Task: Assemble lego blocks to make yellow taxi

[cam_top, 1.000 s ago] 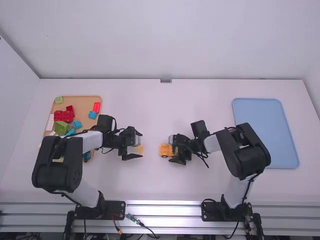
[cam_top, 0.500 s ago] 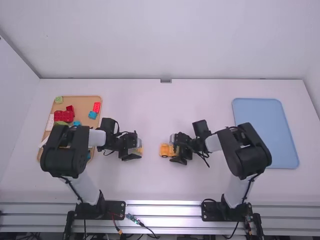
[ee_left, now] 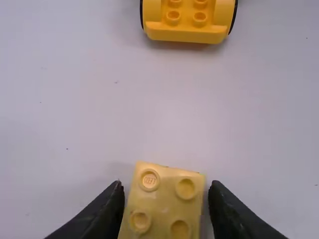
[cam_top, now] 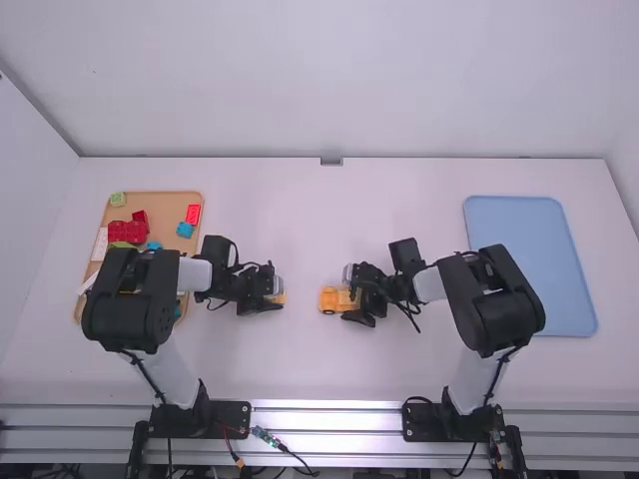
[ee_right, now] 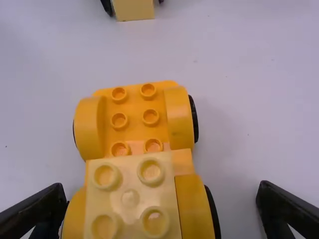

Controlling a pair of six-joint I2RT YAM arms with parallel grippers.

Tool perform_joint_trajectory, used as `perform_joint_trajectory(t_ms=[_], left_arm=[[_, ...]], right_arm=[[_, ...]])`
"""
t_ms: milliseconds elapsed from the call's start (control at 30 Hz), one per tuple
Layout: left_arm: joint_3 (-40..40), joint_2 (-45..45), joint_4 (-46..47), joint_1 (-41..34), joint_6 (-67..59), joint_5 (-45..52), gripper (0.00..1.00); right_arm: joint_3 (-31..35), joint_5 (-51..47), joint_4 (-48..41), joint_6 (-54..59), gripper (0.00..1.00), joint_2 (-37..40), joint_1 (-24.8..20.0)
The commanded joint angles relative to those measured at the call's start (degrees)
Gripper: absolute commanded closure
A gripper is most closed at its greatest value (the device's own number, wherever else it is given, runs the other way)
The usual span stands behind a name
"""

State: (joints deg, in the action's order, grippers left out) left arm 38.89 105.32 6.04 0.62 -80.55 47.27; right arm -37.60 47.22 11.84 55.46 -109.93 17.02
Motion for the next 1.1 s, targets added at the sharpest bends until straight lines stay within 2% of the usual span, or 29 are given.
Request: perform_joint_trajectory(t_ms=[0,200,300,400,833,900,1067], left_arm=[[0.79,0.76,0.02,-0.22,-0.02,0.32,0.63],[0.79,0.76,0.09,-0.26,-0.04,0.35,0.75],[0.79,0.76,-0.22,-0.26,0.03,1.50,0.90],[0.81,0.76,-0.68,-0.26,-0.02,4.87,0.96],[5.35,-0.87,6.05,-1.11,0.22,13.59,0.98],[5.35,-1.09,5.79,-1.73,0.38,13.74,0.98],[4.87,-1.20,-2.60,-6.05,11.70,9.63,0.98]], right_arm=[[-0.31,-0.28,-0.59,-0.79,0.00,-0.17,-0.15],[-0.26,-0.28,-0.76,-0.83,0.01,-0.17,-0.15],[-0.26,-0.57,-0.55,-1.66,0.01,-0.17,0.00],[-0.26,-0.50,-0.57,-1.64,0.01,-0.17,-0.11],[-0.28,-0.57,-0.39,-1.60,0.01,-0.20,-0.11],[-0.26,-0.52,-0.33,-1.57,0.01,-0.20,-0.11],[-0.26,-0.52,-0.35,-1.55,0.01,-0.20,-0.11]])
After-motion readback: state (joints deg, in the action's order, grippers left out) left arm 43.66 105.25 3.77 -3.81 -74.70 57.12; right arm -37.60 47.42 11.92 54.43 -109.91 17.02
